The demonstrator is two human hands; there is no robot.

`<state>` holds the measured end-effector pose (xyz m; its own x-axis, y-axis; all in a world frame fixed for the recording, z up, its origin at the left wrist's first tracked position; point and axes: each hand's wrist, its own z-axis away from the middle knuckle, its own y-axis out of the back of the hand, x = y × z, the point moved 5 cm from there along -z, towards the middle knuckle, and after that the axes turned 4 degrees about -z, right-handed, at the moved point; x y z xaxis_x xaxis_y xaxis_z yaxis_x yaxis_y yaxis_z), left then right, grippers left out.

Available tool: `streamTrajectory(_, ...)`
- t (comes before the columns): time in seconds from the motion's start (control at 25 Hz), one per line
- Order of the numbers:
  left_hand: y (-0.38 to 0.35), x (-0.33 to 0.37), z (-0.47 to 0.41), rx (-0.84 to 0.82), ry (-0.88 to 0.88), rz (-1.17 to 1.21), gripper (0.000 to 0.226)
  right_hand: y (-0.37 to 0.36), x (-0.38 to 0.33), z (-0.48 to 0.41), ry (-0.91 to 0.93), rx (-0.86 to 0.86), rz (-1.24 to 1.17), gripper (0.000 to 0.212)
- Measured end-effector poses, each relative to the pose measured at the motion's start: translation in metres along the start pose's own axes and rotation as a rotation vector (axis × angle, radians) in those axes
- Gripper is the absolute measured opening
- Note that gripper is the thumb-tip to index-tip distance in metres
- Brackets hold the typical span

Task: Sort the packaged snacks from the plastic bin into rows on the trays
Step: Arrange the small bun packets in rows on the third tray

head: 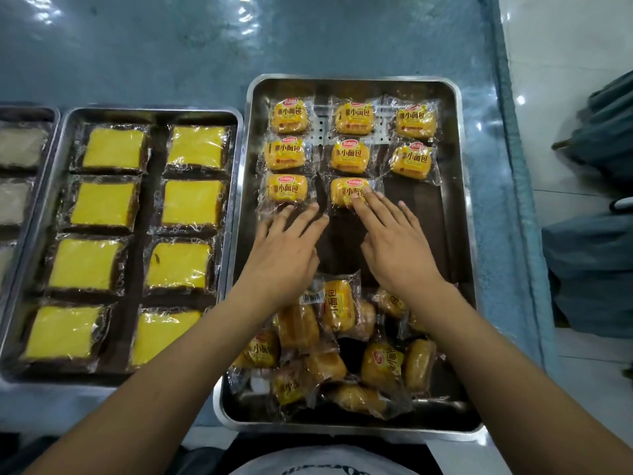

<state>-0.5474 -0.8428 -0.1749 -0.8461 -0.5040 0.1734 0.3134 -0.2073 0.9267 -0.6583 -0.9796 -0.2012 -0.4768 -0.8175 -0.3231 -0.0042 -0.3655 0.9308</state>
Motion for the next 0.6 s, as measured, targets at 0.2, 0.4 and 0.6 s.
streamTrajectory(0.2,0.002,0.024,0.066,0.04,-0.087,0.022,0.045,0.012,-0.01,0.039,0.031,0.057,-0.099,0.057)
streamTrajectory(0.4,-0.012,0.046,0.117,0.086,-0.211,-0.029,0.034,0.005,-0.028,0.077,0.221,-0.022,-0.187,0.043)
streamTrajectory(0.6,-0.028,0.065,0.112,-0.022,-0.178,-0.152,0.05,-0.001,-0.01,0.095,0.136,-0.029,-0.044,0.044)
